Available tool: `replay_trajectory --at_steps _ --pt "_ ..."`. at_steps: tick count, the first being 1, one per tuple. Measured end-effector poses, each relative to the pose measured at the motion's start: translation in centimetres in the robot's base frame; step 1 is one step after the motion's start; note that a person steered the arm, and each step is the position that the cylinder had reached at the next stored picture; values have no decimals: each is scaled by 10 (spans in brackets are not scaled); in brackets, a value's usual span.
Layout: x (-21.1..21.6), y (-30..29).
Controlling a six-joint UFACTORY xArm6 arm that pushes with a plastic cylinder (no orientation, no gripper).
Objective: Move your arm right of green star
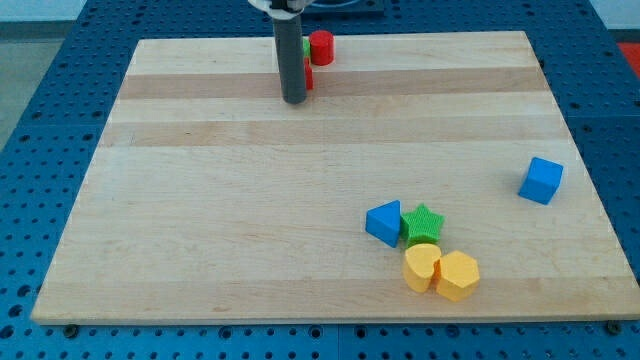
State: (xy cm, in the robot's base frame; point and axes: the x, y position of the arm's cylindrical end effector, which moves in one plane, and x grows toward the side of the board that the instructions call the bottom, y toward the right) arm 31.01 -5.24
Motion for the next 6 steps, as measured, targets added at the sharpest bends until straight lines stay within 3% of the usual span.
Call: replay_trajectory --at_steps 2,4,6 --pt "15 24" --pt "75 114" --pt "151 161"
